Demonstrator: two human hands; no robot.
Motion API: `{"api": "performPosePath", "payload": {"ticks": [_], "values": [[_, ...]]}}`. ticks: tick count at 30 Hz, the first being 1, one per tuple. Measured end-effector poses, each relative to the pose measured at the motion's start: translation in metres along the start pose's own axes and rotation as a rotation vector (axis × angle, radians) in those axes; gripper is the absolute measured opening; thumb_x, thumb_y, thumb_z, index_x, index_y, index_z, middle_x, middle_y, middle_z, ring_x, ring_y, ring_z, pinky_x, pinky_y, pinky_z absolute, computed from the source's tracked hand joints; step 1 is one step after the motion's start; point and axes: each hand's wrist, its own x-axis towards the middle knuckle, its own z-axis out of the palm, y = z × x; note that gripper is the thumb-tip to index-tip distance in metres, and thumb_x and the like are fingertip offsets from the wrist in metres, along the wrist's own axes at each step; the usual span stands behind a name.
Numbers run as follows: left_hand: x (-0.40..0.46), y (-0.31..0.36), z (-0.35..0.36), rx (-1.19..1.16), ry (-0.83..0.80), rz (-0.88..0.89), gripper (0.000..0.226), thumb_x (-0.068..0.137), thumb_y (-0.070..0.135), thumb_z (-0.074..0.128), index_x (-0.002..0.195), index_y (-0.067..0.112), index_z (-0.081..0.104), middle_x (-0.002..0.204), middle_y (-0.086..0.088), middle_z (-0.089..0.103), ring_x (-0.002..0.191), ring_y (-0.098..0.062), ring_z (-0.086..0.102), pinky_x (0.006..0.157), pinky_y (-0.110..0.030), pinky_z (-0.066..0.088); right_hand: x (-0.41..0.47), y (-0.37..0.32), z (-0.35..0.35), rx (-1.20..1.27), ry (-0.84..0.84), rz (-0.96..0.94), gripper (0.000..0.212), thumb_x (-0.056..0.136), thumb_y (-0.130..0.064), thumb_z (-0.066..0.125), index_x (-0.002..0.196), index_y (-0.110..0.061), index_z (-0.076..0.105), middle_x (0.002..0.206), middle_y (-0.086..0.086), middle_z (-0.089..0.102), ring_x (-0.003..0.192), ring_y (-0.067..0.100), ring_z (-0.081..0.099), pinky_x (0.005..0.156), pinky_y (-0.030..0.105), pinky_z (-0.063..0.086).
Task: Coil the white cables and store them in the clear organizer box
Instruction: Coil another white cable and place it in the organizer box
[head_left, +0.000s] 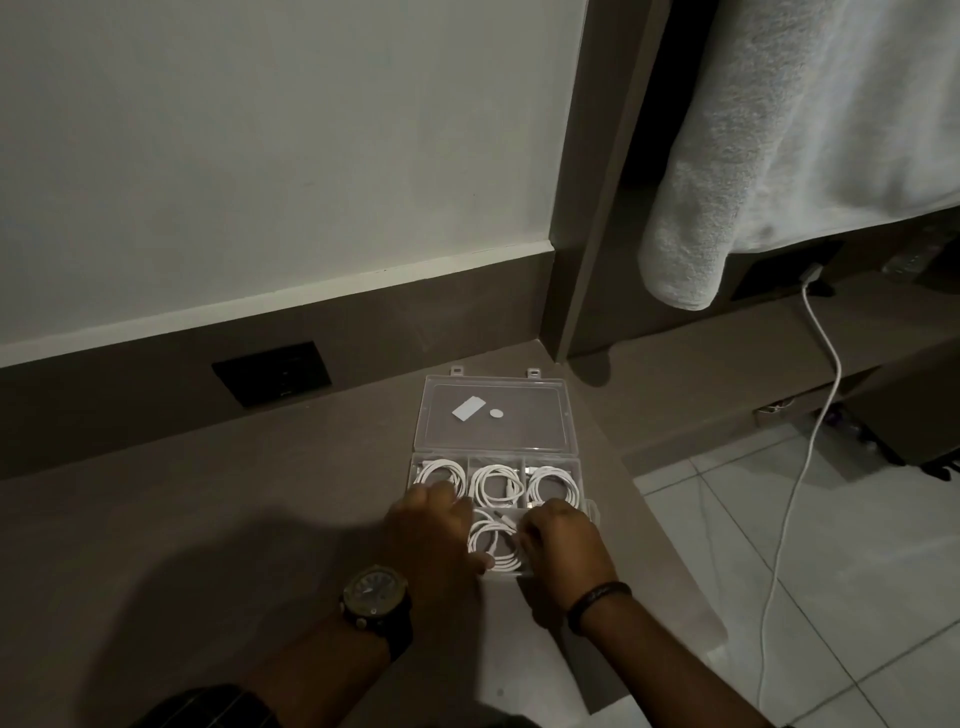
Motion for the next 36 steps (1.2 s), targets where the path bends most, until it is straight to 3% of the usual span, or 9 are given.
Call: {"api": "performPosePath", "payload": {"ticks": [3, 8, 11, 14, 21, 25, 28, 33, 36], "values": [[-0.002, -0.006, 0.007, -0.077, -0.004, -0.140, 0.056, 0.073, 0.063, 0.060, 0.097, 0.013, 0.062, 0.105, -0.010, 0.065, 0.093, -0.028, 0.060, 0.071, -0.032, 0.045, 0.002, -0.006, 0.001, -0.053, -0.008, 0.034, 0.023, 0.089, -0.024, 0.051, 0.091, -0.009, 0.067, 0.104, 0.012, 0.064, 0.093, 0.029, 0.063, 0.077, 0.032, 0.047], [-0.001, 0.002, 0.008, -0.114, -0.015, -0.068, 0.041, 0.084, 0.041, 0.060, 0.105, 0.006, 0.062, 0.115, -0.015, 0.062, 0.104, -0.029, 0.058, 0.086, -0.032, 0.046, 0.005, -0.007, -0.002, 0.004, -0.097, 0.021, 0.021, 0.085, -0.012, 0.050, 0.079, -0.003, 0.067, 0.094, 0.018, 0.067, 0.088, 0.031, 0.062, 0.075, 0.032, 0.045], [-0.002, 0.011, 0.002, -0.072, 0.009, 0.122, 0.015, 0.070, 0.014, 0.073, 0.076, 0.002, 0.066, 0.079, -0.018, 0.066, 0.072, -0.032, 0.065, 0.062, -0.030, 0.054, 0.006, -0.002, -0.006, 0.044, -0.216, -0.023, 0.015, 0.081, -0.009, 0.057, 0.080, -0.002, 0.069, 0.092, 0.018, 0.069, 0.085, 0.029, 0.064, 0.073, 0.029, 0.048], [0.002, 0.009, 0.007, -0.092, 0.131, 0.205, 0.015, 0.078, -0.002, 0.054, 0.065, -0.001, 0.062, 0.067, -0.021, 0.061, 0.058, -0.038, 0.060, 0.048, -0.038, 0.053, 0.003, 0.000, -0.008, 0.062, -0.201, 0.020, 0.013, 0.080, -0.011, 0.063, 0.089, -0.011, 0.072, 0.098, 0.010, 0.069, 0.086, 0.021, 0.066, 0.069, 0.019, 0.044], [0.007, -0.004, 0.007, 0.178, 0.054, 0.244, 0.030, 0.069, 0.002, 0.039, 0.054, 0.012, 0.063, 0.056, -0.008, 0.061, 0.050, -0.025, 0.059, 0.044, -0.024, 0.043, 0.008, -0.014, 0.001, -0.132, -0.162, 0.072, 0.018, 0.080, -0.017, 0.053, 0.091, -0.009, 0.065, 0.101, 0.016, 0.068, 0.095, 0.034, 0.064, 0.078, 0.035, 0.051], [0.026, -0.010, 0.010, -0.055, -0.092, 0.053, 0.019, 0.085, 0.005, 0.043, 0.081, 0.001, 0.062, 0.072, -0.019, 0.052, 0.089, -0.031, 0.061, 0.061, -0.034, 0.040, 0.011, -0.015, 0.002, -0.144, -0.187, 0.082, 0.017, 0.081, -0.016, 0.054, 0.090, -0.008, 0.066, 0.100, 0.017, 0.069, 0.095, 0.035, 0.064, 0.078, 0.034, 0.050], [0.023, -0.014, 0.004, -0.272, -0.018, 0.059, 0.019, 0.080, 0.008, 0.053, 0.068, -0.002, 0.063, 0.075, -0.022, 0.065, 0.076, -0.035, 0.062, 0.068, -0.037, 0.048, 0.012, -0.010, -0.001, -0.049, -0.225, 0.093, 0.017, 0.079, -0.011, 0.053, 0.083, -0.003, 0.068, 0.095, 0.019, 0.070, 0.091, 0.034, 0.064, 0.076, 0.033, 0.050], [0.011, -0.006, 0.005, -0.261, -0.021, -0.017, 0.053, 0.070, 0.062, 0.063, 0.059, 0.012, 0.053, 0.071, -0.010, 0.061, 0.075, -0.025, 0.059, 0.059, -0.028, 0.036, 0.015, -0.006, -0.008, 0.032, -0.329, 0.088, 0.023, 0.081, -0.021, 0.057, 0.074, -0.002, 0.068, 0.085, 0.019, 0.071, 0.086, 0.032, 0.065, 0.072, 0.031, 0.050], [0.006, 0.001, 0.005, -0.058, 0.000, 0.102, 0.054, 0.073, 0.062, 0.059, 0.088, 0.010, 0.064, 0.095, -0.011, 0.067, 0.093, -0.028, 0.059, 0.074, -0.033, 0.043, 0.016, -0.010, -0.007, -0.031, -0.324, 0.098, 0.027, 0.076, -0.034, 0.067, 0.072, -0.007, 0.067, 0.083, 0.016, 0.069, 0.085, 0.031, 0.064, 0.065, 0.028, 0.042]]}}
